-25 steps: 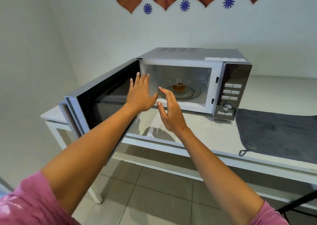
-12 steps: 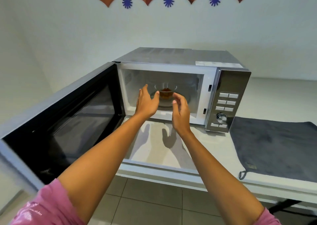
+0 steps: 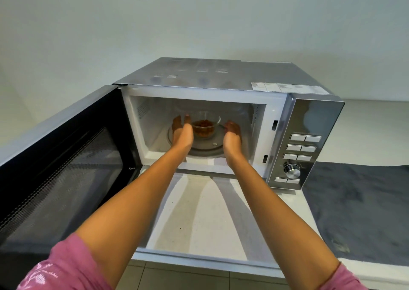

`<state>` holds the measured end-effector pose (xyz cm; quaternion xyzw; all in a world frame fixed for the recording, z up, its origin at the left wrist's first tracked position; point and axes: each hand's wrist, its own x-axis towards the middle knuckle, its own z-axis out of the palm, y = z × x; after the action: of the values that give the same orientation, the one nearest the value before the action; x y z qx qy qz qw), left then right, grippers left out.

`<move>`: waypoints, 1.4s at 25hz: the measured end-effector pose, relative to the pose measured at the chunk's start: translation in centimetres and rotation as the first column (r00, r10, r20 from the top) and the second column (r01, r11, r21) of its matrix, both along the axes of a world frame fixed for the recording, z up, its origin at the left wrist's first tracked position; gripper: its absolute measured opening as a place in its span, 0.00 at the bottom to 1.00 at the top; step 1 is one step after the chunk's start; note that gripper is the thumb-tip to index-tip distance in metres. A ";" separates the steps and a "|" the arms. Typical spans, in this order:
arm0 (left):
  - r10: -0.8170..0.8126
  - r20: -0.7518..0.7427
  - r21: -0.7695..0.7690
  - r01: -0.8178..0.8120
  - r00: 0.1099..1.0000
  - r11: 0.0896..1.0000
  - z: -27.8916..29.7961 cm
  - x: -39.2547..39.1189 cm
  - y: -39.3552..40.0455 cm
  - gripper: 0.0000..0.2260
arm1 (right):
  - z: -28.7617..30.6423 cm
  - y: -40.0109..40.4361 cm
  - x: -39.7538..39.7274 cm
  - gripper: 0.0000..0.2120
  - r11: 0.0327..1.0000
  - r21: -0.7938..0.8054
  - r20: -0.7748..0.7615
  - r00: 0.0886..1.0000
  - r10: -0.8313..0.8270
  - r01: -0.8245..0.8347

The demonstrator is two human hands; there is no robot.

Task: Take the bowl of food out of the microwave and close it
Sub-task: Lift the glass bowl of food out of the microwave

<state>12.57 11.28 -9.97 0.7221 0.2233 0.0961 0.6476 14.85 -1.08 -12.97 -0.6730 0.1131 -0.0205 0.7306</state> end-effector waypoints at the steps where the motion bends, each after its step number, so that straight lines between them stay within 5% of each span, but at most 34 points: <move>1: 0.022 -0.006 -0.060 -0.023 1.000 0.998 0.0 0.8 0.1 0.21 | 0.1 0.2 1.0 0.18 1.000 0.026 0.005 1.000 -0.006 0.006; 8: 0.027 0.060 -0.497 0.007 0.998 0.868 0.3 4.5 1.1 0.38 | 0.4 1.4 4.5 0.38 0.906 0.423 -0.033 0.999 -0.010 0.023; 20: -0.024 0.105 -0.499 0.073 0.994 0.864 -0.9 4.9 0.0 0.41 | -0.1 2.9 4.8 0.45 0.828 0.555 0.007 0.996 0.083 -0.073; 35: 0.057 0.188 -0.535 0.054 0.981 0.843 -0.1 -3.0 -4.1 0.33 | 0.8 0.8 -3.8 0.38 0.806 0.590 -0.011 0.997 0.075 -0.055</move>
<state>9.61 7.16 -10.09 0.4984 0.1769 0.1011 0.8426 11.02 -0.27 -12.13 -0.4172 0.1030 0.0517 0.9015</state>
